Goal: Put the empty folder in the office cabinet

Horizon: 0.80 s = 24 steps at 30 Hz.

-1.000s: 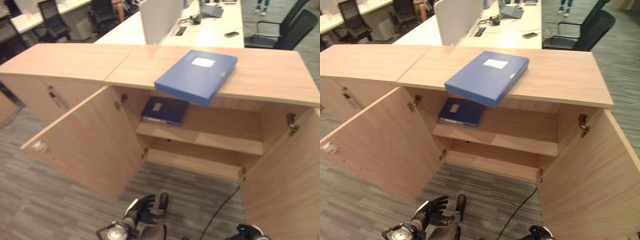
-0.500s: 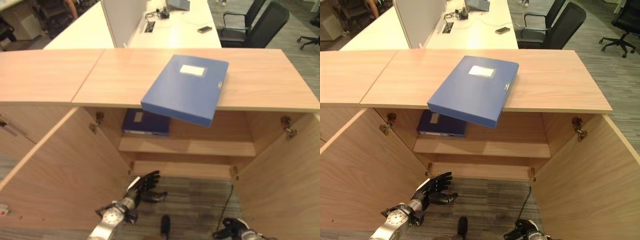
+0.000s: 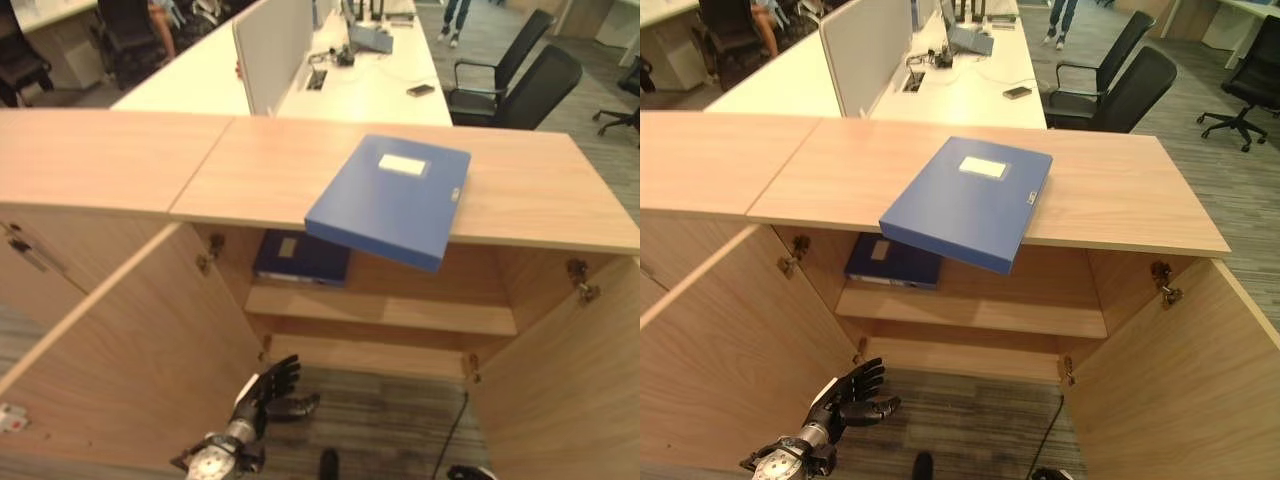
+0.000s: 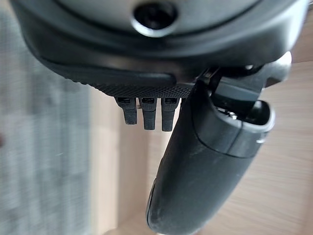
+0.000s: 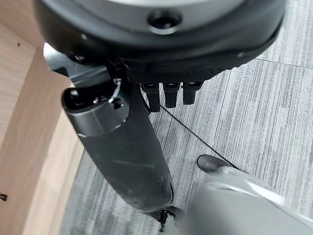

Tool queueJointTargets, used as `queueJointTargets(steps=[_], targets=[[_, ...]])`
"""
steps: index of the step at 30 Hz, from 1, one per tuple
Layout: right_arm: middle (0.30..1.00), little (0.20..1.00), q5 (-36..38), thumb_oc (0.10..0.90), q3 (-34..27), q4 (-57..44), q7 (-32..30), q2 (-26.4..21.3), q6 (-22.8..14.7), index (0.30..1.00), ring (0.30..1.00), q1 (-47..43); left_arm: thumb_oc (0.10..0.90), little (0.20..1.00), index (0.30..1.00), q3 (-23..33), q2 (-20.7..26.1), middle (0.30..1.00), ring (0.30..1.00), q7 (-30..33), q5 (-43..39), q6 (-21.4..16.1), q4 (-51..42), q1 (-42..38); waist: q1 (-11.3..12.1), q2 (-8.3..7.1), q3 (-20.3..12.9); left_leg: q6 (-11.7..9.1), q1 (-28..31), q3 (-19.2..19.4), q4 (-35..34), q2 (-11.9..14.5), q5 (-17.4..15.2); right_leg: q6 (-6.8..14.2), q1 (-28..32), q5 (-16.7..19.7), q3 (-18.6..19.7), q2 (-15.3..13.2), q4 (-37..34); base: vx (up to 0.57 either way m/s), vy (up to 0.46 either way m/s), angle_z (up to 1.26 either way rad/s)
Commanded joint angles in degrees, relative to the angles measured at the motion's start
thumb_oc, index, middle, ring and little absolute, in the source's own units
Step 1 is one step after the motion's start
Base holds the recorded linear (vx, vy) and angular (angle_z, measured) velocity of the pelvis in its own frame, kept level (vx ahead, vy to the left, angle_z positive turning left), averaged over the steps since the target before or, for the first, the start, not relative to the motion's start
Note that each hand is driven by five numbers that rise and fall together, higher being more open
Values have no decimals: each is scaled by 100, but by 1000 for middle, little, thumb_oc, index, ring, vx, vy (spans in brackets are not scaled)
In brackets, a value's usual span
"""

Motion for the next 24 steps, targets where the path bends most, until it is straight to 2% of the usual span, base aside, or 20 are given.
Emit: queueJointTargets(steps=[1, 2, 3, 4, 6, 7, 12, 17, 21, 24], targets=[[900, 900, 52, 800, 65, -118, -62, -132, -49, 900, 900, -137, 800, 900, 900, 520, 52, 900, 900, 120, -11, -451, -1025, -121, 34, -46, 93, -192, 109, -74, 9, 6, -455, 135, -261, 1729, -109, -798, 346, 75, 52, 21], [900, 900, 94, 800, 89, -161, -51, -117, -60, 900, 900, -142, 800, 900, 900, 598, 29, 900, 900, 118, -64, -484, -1155, -81, -49, 67, 207, -228, 230, -174, 9, 97, -467, -36, -549, 1282, -194, -629, 218, 78, -57, 37], [900, 900, 134, 800, 119, -201, -55, -114, -71, 900, 900, -153, 800, 900, 900, 618, 0, 900, 900, 137, -115, -506, -1202, -62, -105, 104, 257, -265, 262, -218, 9, 130, -465, -104, -667, 1022, -201, -437, -133, 112, -95, 27], [900, 900, 194, 800, 125, -238, -55, -120, -81, 900, 900, -180, 800, 900, 900, 657, -19, 900, 900, 149, -138, -531, -1308, -49, -158, 117, 305, -300, 303, -291, 9, 137, -475, -111, -723, 910, -147, -238, -525, 97, -125, 21], [900, 900, 273, 800, 125, -271, -82, -130, -83, 900, 900, -218, 800, 900, 900, 707, -60, 900, 900, 191, -140, -573, -1374, -45, -224, 33, 371, -363, 347, -388, 9, 101, -523, -22, -704, 1055, 5, 42, -1628, 114, -161, 23], [900, 900, 272, 800, 105, -271, -94, -85, -81, 900, 900, -173, 800, 900, 900, 771, -131, 900, 900, 222, -115, -617, -1478, -17, -215, -74, 333, -392, 360, -404, 9, 76, -570, 20, -427, 1106, 52, 91, -2235, 129, -178, 52], [900, 900, 332, 800, 88, -277, -112, -72, -97, 900, 900, -36, 800, 900, 900, 917, -233, 900, 900, 355, -22, -707, -1770, 109, -168, -199, 119, -510, 361, -435, 9, 170, -629, -21, 36, 1273, -114, 242, -2950, 119, -131, 37], [900, 900, 433, 800, 21, -335, -174, -54, -113, 900, 900, 90, 800, 900, 900, 1184, -248, 900, 900, 709, 301, -831, -2088, 116, -167, -241, 59, -597, 404, -533, 9, 231, -653, -92, 264, 1208, -168, 315, -3078, 85, -79, 16], [900, 900, 516, 800, 1, -392, -328, 55, -195, 900, 900, 203, 800, 900, 900, 1703, -101, 900, 900, 1674, 1732, -1181, -2402, 110, -122, -298, 20, -654, 455, -591, 9, 266, -715, -126, 420, 1145, -227, 357, -3214, 62, -56, 1], [900, 900, 524, 800, 57, -343, -417, 132, -259, 900, 900, 264, 800, 900, 900, 1959, 14, 900, 900, 2404, 2676, -1253, -2468, 49, -104, -341, -26, -695, 502, -583, 9, 300, -747, -127, 521, 1110, -230, 388, -3304, 58, -38, 6]])
